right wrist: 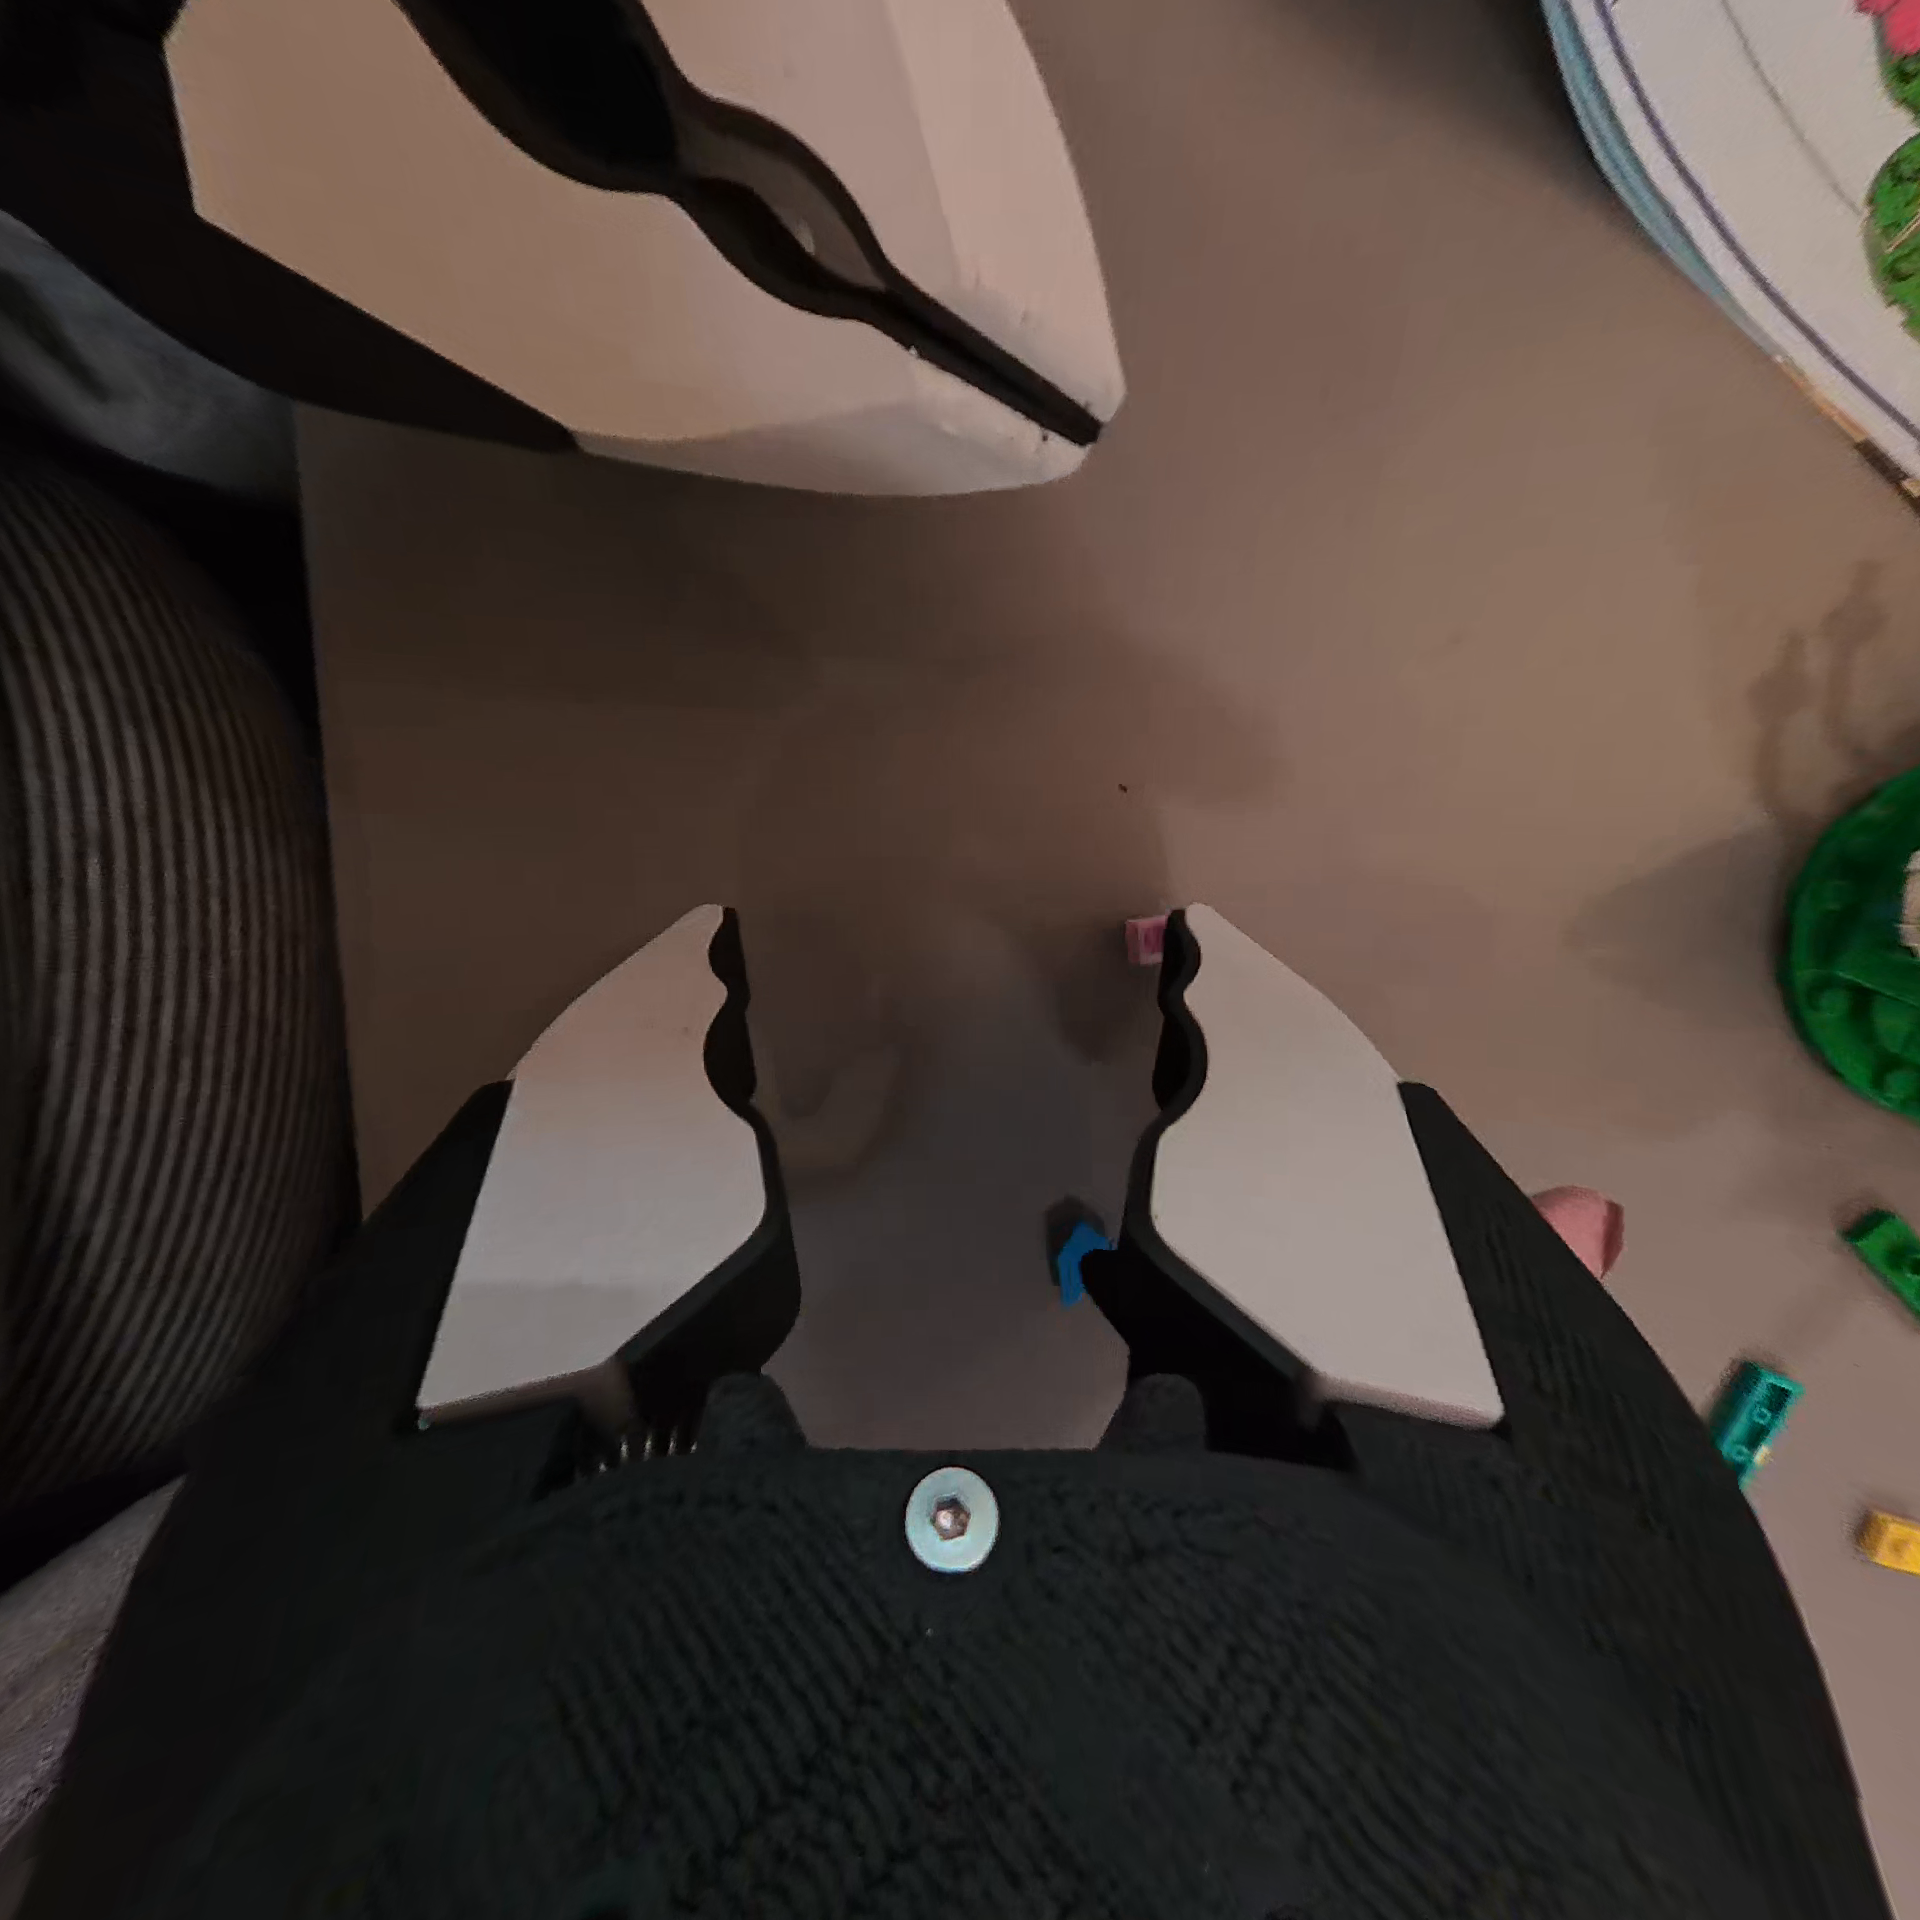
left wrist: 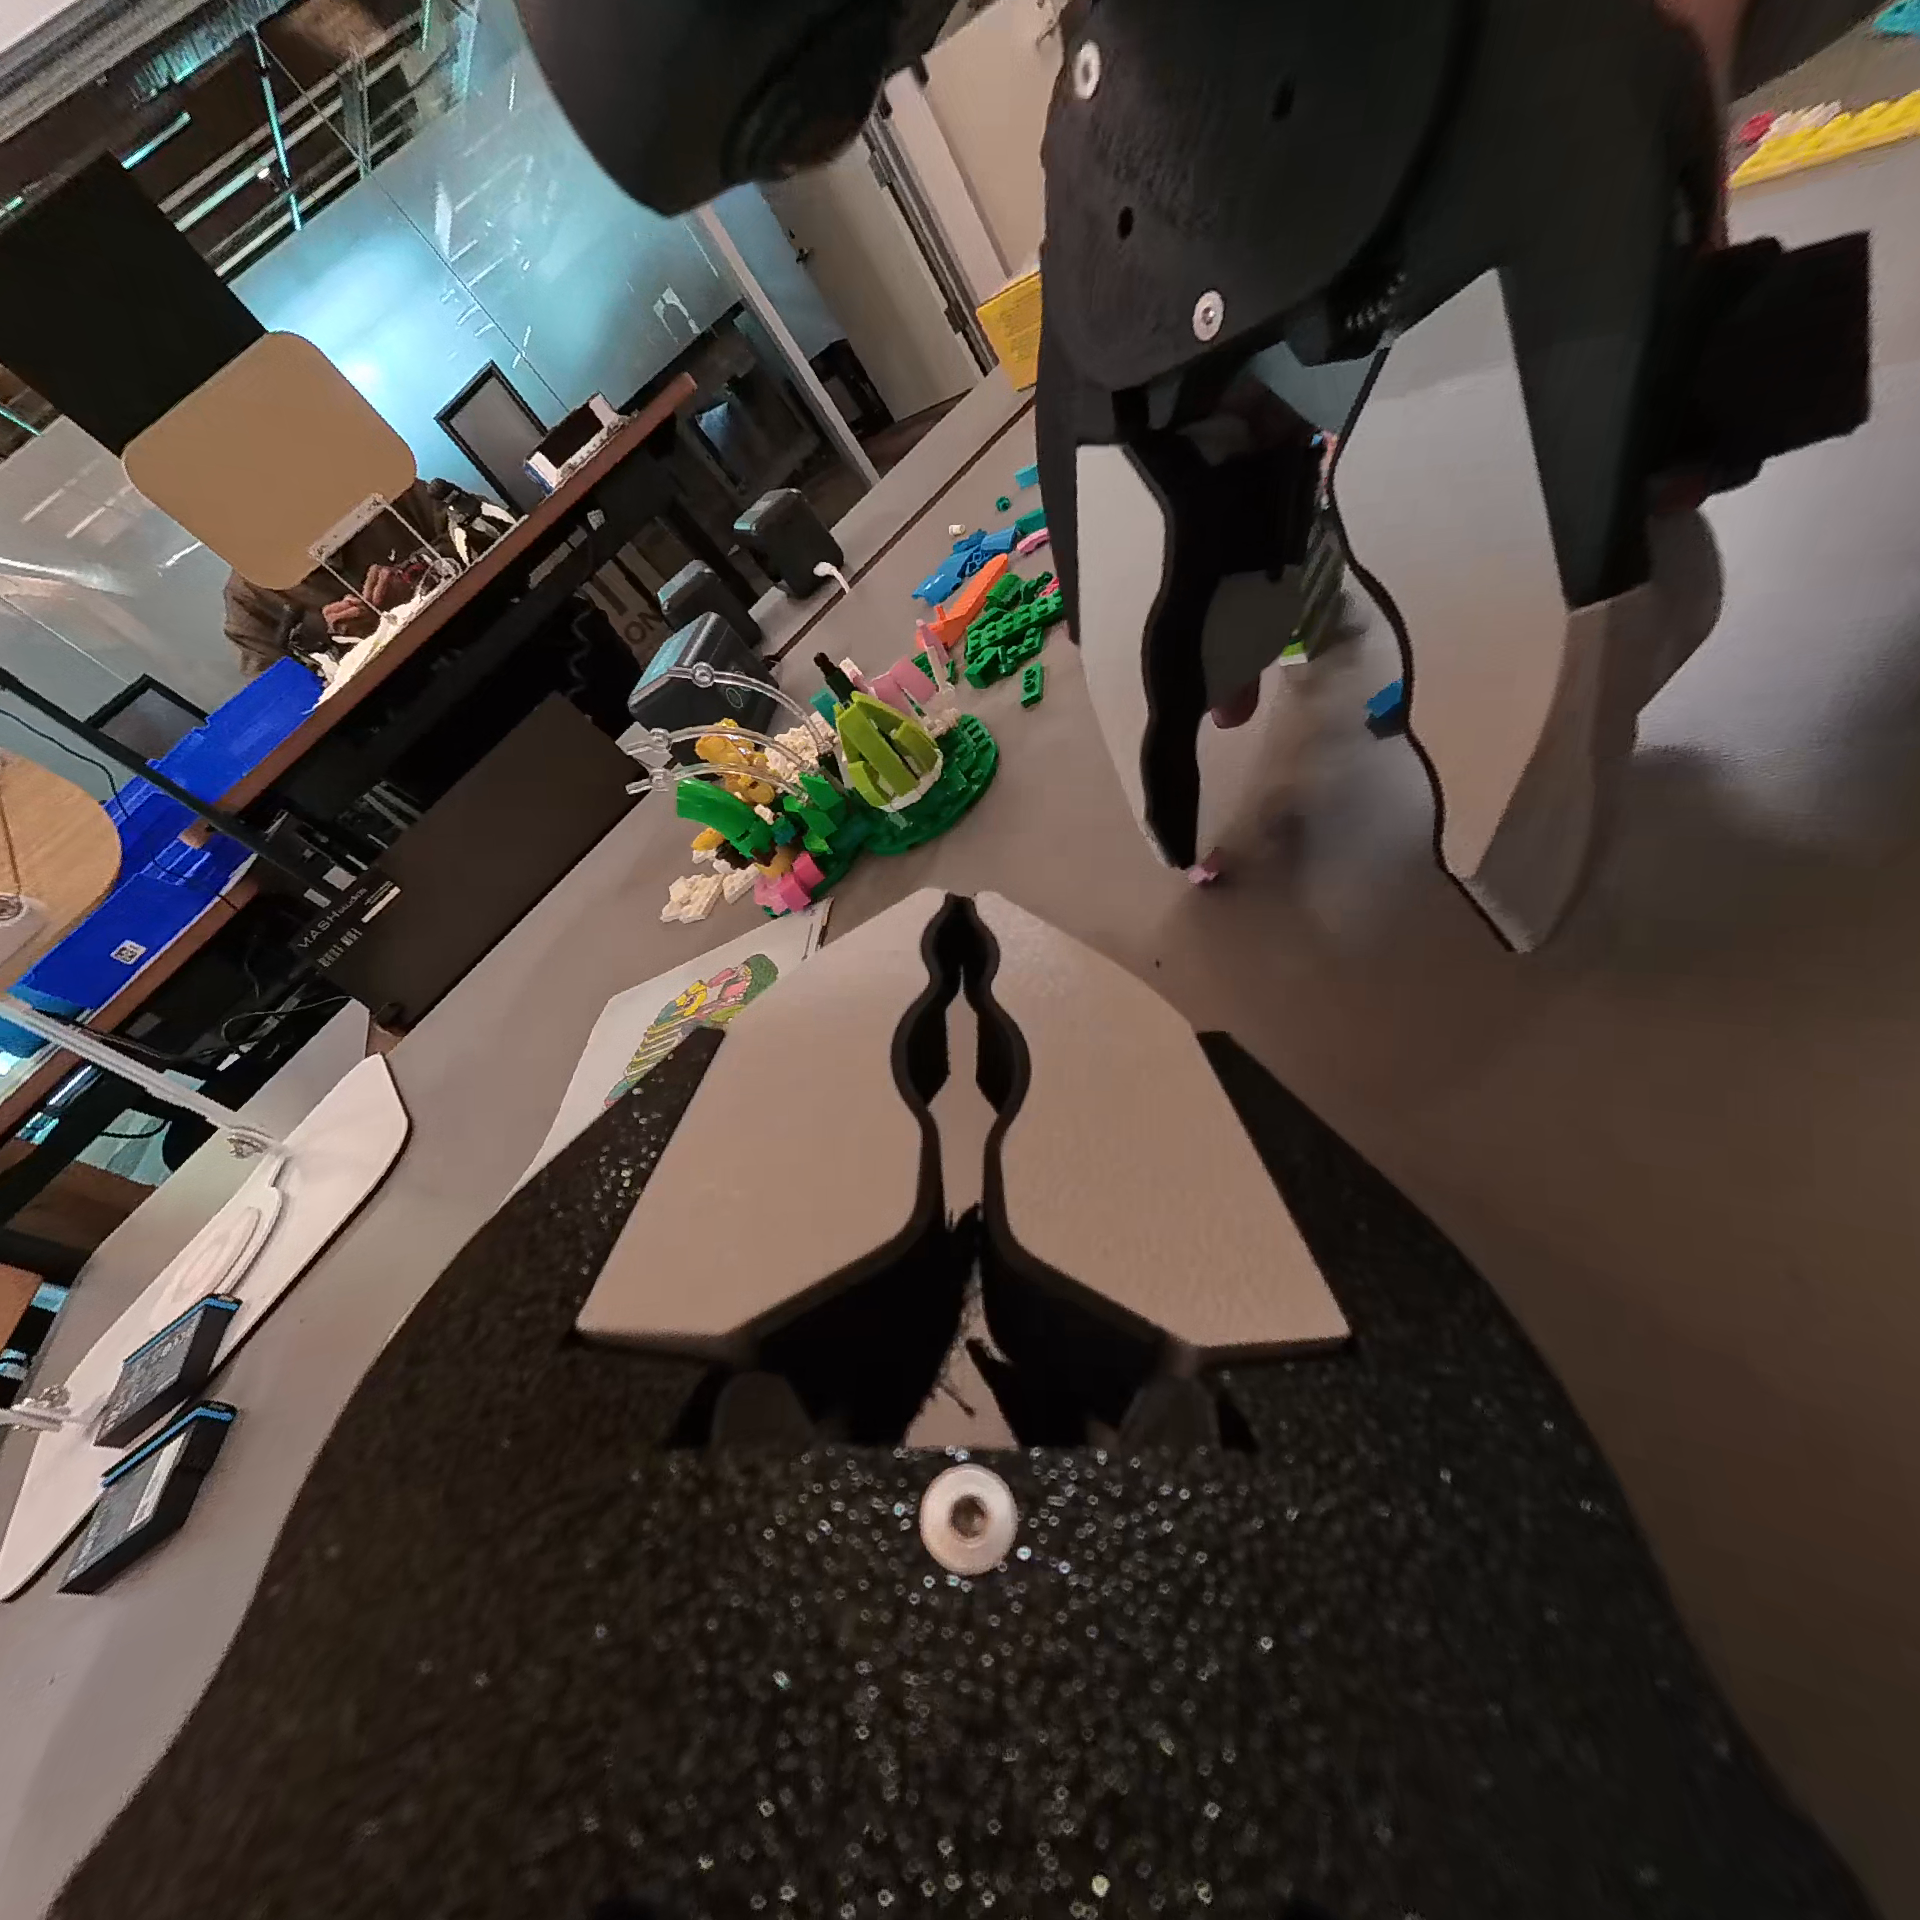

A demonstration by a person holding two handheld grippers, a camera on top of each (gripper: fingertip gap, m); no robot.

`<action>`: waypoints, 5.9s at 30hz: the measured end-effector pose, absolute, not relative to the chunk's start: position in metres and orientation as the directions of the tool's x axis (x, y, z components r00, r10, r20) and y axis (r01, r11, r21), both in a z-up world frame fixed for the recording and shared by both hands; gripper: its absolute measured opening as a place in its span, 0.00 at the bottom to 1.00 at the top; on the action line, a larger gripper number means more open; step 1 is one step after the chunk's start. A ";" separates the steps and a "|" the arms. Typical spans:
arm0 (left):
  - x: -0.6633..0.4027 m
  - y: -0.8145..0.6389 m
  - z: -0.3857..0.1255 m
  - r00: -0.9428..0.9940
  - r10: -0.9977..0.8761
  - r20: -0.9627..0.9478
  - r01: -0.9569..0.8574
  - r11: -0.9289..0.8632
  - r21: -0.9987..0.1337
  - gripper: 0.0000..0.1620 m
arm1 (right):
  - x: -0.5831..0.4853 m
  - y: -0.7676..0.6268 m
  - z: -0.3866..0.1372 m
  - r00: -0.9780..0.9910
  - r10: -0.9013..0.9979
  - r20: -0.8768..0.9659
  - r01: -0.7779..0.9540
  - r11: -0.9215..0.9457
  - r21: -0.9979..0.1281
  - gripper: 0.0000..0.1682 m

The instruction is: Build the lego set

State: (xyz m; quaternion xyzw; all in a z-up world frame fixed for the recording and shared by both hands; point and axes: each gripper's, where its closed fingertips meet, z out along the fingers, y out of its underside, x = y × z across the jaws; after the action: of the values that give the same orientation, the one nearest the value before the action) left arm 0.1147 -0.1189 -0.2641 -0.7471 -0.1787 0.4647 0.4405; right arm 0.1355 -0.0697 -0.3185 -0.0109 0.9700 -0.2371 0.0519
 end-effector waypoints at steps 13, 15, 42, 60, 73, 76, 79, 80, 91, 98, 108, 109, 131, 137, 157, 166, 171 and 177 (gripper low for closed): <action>0.116 -0.127 -0.254 0.480 0.718 -0.503 -0.153 -0.496 -0.855 0.00 | 0.125 -0.053 -0.279 -1.000 0.011 -0.009 0.014 0.803 -0.596 0.45; 0.116 -0.132 -0.247 0.469 0.752 -0.464 -0.157 -0.446 -0.881 0.00 | 0.105 -0.022 -0.258 -0.993 0.075 0.090 0.007 0.806 -0.592 0.42; 0.116 -0.141 -0.225 0.442 0.820 -0.365 -0.212 -0.300 -0.930 0.00 | -0.010 0.236 -0.326 -0.428 0.900 -0.081 0.894 0.409 -0.181 0.13; 0.114 -0.137 -0.226 0.436 0.819 -0.372 -0.222 -0.303 -0.927 0.00 | 0.020 0.039 -0.239 -0.900 0.411 0.146 0.316 0.845 -0.432 0.04; 0.115 -0.161 -0.206 0.365 0.901 -0.234 -0.279 -0.134 -0.951 0.00 | 0.114 -0.112 -0.309 -0.970 -0.223 0.093 -0.240 0.941 -0.238 0.04; 0.114 -0.158 -0.208 0.370 0.895 -0.250 -0.275 -0.152 -0.949 0.00 | 0.116 -0.111 -0.313 -0.971 -0.230 0.066 -0.239 0.945 -0.225 0.04; 0.114 -0.156 -0.209 0.374 0.890 -0.262 -0.273 -0.165 -0.948 0.00 | 0.120 -0.107 -0.317 -0.969 -0.243 0.040 -0.246 0.946 -0.210 0.04; 0.114 -0.156 -0.209 0.374 0.890 -0.261 -0.274 -0.163 -0.948 0.00 | 0.120 -0.106 -0.318 -0.969 -0.244 0.035 -0.246 0.947 -0.207 0.04; 0.115 -0.157 -0.209 0.379 0.889 -0.256 -0.275 -0.156 -0.949 0.00 | 0.123 -0.102 -0.324 -0.966 -0.257 0.024 -0.256 0.944 -0.206 0.08; 0.117 -0.158 -0.207 0.387 0.887 -0.250 -0.284 -0.143 -0.948 0.00 | 0.128 -0.099 -0.278 -0.967 -0.232 0.103 -0.254 0.893 -0.371 0.10; 0.118 -0.152 -0.213 0.397 0.866 -0.304 -0.269 -0.206 -0.941 0.00 | 0.059 0.026 -0.213 -0.941 0.269 0.205 0.088 0.780 -0.619 0.10; 0.118 -0.152 -0.213 0.397 0.865 -0.306 -0.269 -0.209 -0.940 0.00 | 0.048 0.044 -0.214 -0.925 0.319 0.207 0.124 0.768 -0.628 0.10; 0.121 -0.156 -0.210 0.400 0.866 -0.301 -0.272 -0.201 -0.941 0.00 | -0.019 0.249 -0.273 -0.325 0.942 0.082 0.703 0.298 -0.645 0.11; 0.121 -0.156 -0.211 0.401 0.865 -0.302 -0.270 -0.204 -0.941 0.00 | -0.012 0.263 -0.268 -0.249 0.966 0.073 0.718 0.235 -0.655 0.10; 0.121 -0.156 -0.210 0.403 0.864 -0.303 -0.271 -0.203 -0.941 0.00 | 0.008 0.271 -0.269 -0.267 0.958 0.105 0.734 0.273 -0.622 0.10; 0.121 -0.155 -0.211 0.405 0.862 -0.306 -0.269 -0.208 -0.941 0.00 | 0.012 0.222 -0.280 -0.501 0.856 0.123 0.664 0.472 -0.580 0.09; 0.121 -0.155 -0.210 0.406 0.862 -0.302 -0.268 -0.204 -0.942 0.00 | 0.014 0.200 -0.284 -0.582 0.799 0.148 0.623 0.556 -0.550 0.09; 0.121 -0.155 -0.210 0.407 0.862 -0.301 -0.268 -0.202 -0.942 0.00 | 0.012 0.188 -0.278 -0.600 0.785 0.155 0.599 0.570 -0.563 0.08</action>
State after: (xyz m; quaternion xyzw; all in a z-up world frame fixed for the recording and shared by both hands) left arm 0.1209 -0.1552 -0.2101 -0.6042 -0.2458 0.4858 0.5818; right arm 0.0119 0.1881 -0.2781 0.4006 0.8634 -0.2338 -0.1984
